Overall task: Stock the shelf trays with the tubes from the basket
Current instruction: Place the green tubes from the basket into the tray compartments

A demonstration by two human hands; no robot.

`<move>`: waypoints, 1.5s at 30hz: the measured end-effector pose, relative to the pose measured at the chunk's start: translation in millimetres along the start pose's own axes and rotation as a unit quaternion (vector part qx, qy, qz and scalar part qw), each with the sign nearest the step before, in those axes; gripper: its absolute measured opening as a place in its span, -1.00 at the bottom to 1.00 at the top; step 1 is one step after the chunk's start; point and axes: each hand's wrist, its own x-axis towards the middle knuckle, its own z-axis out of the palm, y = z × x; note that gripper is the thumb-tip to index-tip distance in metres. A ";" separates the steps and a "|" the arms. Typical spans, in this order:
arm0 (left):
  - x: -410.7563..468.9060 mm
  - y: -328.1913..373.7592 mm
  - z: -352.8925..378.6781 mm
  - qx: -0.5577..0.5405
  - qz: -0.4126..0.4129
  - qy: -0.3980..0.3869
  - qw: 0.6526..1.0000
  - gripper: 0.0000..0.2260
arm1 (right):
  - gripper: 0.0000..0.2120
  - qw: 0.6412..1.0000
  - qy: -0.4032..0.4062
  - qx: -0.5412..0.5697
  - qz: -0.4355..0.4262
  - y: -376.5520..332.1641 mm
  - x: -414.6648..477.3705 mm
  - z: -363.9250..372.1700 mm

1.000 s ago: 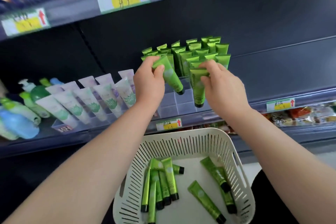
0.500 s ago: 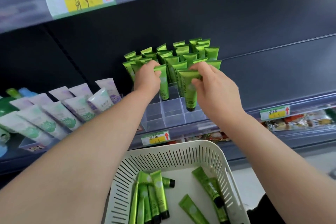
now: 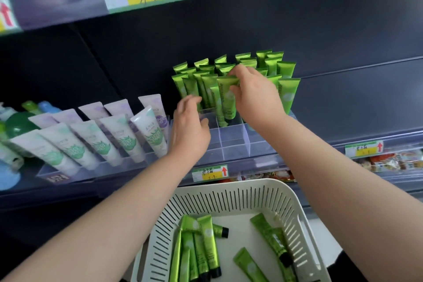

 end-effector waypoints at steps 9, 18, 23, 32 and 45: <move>-14.2 -12.4 -14.9 0.057 0.025 -0.087 0.994 -0.62 | -0.64 0.980 -0.099 -0.170 0.043 1.3 9.2 24.8; -22.3 -10.6 -10.8 0.065 0.053 -0.108 0.991 -0.58 | -0.62 0.990 -0.007 -0.143 -0.019 0.8 0.7 26.0; -39.8 -10.9 -8.1 0.050 0.084 -0.096 0.991 -0.62 | -0.67 0.987 0.087 -0.112 -0.074 -1.4 -37.9 21.7; -120.6 -52.9 33.4 0.008 0.052 -0.133 0.990 -0.68 | -0.72 0.996 -0.041 -0.063 -0.052 18.0 -176.2 68.8; -232.3 -113.9 93.2 0.095 -0.099 -0.341 0.930 -0.63 | -0.52 0.827 -0.543 -0.094 0.111 49.2 -287.0 144.4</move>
